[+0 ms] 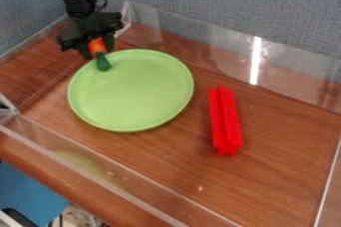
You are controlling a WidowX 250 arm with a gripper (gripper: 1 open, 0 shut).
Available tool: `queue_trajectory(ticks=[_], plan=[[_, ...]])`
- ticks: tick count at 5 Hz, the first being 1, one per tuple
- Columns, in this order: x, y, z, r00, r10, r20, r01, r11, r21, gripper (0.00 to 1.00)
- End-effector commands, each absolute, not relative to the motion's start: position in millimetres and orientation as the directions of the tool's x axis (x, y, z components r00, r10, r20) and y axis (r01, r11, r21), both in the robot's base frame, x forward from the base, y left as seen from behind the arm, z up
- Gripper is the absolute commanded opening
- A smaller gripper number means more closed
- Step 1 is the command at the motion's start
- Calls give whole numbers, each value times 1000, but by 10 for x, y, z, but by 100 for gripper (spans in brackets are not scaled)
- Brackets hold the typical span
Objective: Put the carrot on the left side
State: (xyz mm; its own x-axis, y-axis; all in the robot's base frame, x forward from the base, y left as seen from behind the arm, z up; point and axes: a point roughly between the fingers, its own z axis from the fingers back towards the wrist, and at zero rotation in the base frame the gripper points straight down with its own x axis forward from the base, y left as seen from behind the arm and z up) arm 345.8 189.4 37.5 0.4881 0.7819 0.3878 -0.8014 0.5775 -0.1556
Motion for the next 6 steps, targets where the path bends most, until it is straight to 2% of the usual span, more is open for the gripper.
queue_trajectory(ticks=[1, 4, 6], plan=[[3483, 1953, 279, 449, 821, 354, -838, 524, -153, 0], [3503, 1897, 117, 453, 840, 300, -841, 514, -169, 0], [3312, 1954, 275, 461, 847, 265, -837, 514, -188, 0]])
